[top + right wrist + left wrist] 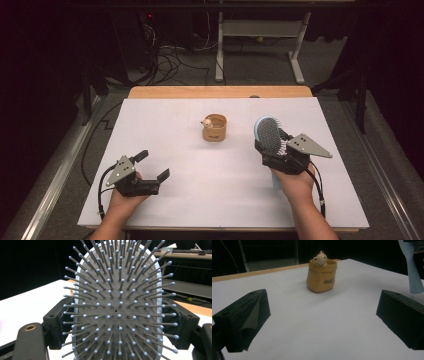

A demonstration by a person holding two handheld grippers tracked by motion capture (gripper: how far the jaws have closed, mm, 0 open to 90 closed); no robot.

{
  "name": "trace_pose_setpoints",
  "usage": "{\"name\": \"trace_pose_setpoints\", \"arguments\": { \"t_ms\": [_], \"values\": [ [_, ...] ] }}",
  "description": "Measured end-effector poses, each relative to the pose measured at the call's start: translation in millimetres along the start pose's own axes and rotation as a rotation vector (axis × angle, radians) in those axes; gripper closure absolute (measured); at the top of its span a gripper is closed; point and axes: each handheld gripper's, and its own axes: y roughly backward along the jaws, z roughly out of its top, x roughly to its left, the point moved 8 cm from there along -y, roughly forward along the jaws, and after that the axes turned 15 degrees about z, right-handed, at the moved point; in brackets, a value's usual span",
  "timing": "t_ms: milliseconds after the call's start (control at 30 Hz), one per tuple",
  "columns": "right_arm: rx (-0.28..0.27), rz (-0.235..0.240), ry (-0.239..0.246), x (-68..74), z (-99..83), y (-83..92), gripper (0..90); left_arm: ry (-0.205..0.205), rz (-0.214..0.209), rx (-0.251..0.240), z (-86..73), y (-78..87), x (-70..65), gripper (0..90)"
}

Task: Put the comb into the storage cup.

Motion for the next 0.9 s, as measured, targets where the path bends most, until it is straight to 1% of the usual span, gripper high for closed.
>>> {"name": "trace_pose_setpoints", "arguments": {
  "t_ms": [167,367,400,500,567,733,900],
  "values": [
    [0.002,0.019,0.011,7.3,2.8,-8.8,21.1,0.005,-0.003,0.008,0.6,-1.1,-0.7,0.1],
    [0.001,0.039,0.024,14.8,7.4,-18.7,21.1,0.000,-0.001,0.002,3.3,-0.6,-1.3,0.1],
    [0.000,0.041,0.029,15.9,8.3,-20.2,21.1,0.006,0.000,0.000,3.9,-0.7,-1.7,0.1],
    [-0.004,0.051,0.030,19.1,10.5,-24.4,21.1,0.000,-0.001,0.000,5.8,-0.1,-2.4,0.1],
    [-0.008,0.057,0.032,21.6,12.4,-27.8,21.1,0.003,-0.006,-0.004,7.3,-0.1,-3.7,0.1],
    [-0.010,0.074,0.041,27.4,15.7,-33.9,21.1,-0.009,-0.010,0.001,11.1,-0.8,-6.6,0.1],
    [-0.011,0.079,0.056,31.1,19.1,-37.2,21.1,-0.011,-0.023,0.014,15.0,-3.4,-13.2,0.1]
  ]
}}
